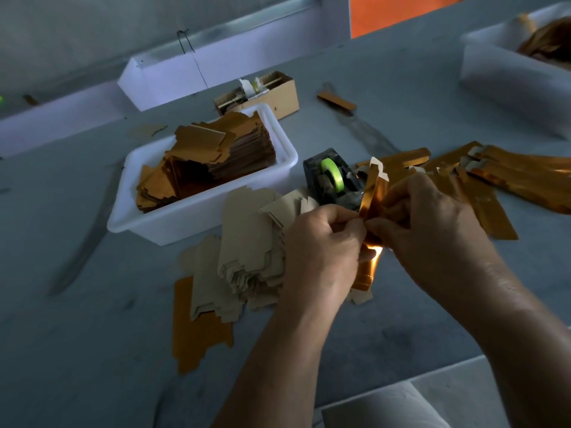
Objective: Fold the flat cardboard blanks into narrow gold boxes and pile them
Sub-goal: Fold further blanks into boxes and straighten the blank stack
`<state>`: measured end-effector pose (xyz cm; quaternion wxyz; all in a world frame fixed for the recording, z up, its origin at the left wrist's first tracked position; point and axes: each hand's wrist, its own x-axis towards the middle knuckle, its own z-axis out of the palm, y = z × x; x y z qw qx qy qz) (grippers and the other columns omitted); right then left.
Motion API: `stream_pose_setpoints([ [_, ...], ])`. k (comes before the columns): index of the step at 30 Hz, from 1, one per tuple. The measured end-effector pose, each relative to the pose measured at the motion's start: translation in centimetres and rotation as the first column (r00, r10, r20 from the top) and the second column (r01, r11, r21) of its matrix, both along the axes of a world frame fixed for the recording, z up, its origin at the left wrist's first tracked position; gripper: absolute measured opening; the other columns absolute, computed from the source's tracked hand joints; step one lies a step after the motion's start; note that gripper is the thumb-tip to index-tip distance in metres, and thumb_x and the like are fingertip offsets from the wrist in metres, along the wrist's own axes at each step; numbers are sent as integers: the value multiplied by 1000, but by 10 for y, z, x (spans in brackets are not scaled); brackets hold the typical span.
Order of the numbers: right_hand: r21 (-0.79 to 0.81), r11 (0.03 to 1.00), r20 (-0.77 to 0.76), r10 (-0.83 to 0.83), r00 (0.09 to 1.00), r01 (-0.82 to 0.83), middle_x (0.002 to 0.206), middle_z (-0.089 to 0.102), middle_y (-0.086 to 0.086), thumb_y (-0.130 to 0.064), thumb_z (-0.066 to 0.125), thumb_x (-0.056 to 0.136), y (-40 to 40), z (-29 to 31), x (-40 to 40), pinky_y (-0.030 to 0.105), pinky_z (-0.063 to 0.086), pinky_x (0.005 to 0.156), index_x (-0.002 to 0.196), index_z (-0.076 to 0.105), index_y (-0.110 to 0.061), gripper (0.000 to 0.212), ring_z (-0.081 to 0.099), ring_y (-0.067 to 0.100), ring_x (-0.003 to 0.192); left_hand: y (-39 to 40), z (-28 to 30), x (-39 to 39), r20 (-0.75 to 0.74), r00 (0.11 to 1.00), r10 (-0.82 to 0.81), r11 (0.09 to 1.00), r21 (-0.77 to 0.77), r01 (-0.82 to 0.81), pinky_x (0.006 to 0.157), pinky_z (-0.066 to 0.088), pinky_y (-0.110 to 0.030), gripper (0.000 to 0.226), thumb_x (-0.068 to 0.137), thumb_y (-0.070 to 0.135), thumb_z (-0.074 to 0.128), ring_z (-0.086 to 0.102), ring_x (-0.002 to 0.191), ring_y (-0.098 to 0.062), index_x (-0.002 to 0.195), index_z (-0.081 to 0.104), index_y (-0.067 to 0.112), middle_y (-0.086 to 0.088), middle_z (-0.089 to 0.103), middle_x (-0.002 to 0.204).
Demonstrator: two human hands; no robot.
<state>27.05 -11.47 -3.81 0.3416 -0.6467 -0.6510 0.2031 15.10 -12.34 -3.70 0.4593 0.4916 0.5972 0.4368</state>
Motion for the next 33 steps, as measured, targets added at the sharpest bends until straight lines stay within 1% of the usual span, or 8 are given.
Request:
stream_pose_setpoints([
  [8,39,992,205,-125,971,119,66,45,-11,-61,62,69,-4,4,0,22,33,47,94,43,-23,49,44,6,56,-3,5,-6,37,999,36,999,11,-36,58,57,-23,24,90,7,61,72,64,-13,73,68,22,2,73,71],
  [11,-42,998,-139,46,989,-52,75,56,-15,-54,61,69,-4,-2,-1,19,47,60,100,57,-23,44,57,1,69,0,10,-12,38,999,9,999,34,-10,59,59,-26,20,89,6,63,72,66,-15,76,69,20,-1,73,72],
  [15,-116,973,-570,98,816,-198,82,70,-6,-25,65,80,3,-8,-7,30,56,75,92,58,-34,16,69,6,77,5,14,-17,60,997,-40,999,16,39,58,58,-24,13,90,6,62,72,70,-16,88,70,15,-5,72,80],
  [21,-38,999,-324,-12,946,-1,72,59,-13,-23,55,92,23,-16,7,13,39,53,88,56,-40,17,59,1,62,20,18,-38,-266,964,11,996,89,13,59,56,-16,28,95,15,55,70,79,-1,121,62,21,6,72,96],
  [24,29,990,6,-139,990,139,66,56,-3,-20,51,93,42,-18,27,19,37,45,91,58,-15,9,54,9,54,25,18,-50,-514,850,118,973,231,5,73,52,-8,25,94,22,57,66,85,2,117,65,25,11,70,103],
  [26,5,969,165,-246,955,249,99,61,13,-19,51,93,51,-21,36,32,45,71,123,54,-10,31,57,28,90,24,14,-50,-633,765,117,977,212,26,70,47,-1,26,92,29,60,60,84,4,117,66,25,11,68,103],
  [29,107,949,106,-308,945,297,128,47,17,-18,54,90,42,-24,33,39,37,89,133,47,-11,45,42,36,117,23,2,-41,-852,518,81,995,102,11,76,40,-16,36,86,47,62,43,96,-7,111,62,22,6,49,103],
  [33,199,974,21,-117,993,111,112,58,8,-11,62,87,11,-36,10,17,36,67,110,64,-9,23,53,17,88,27,-5,-27,-989,145,-21,998,-30,-59,90,32,-32,46,80,48,68,30,109,-23,112,53,18,-4,35,115],
])
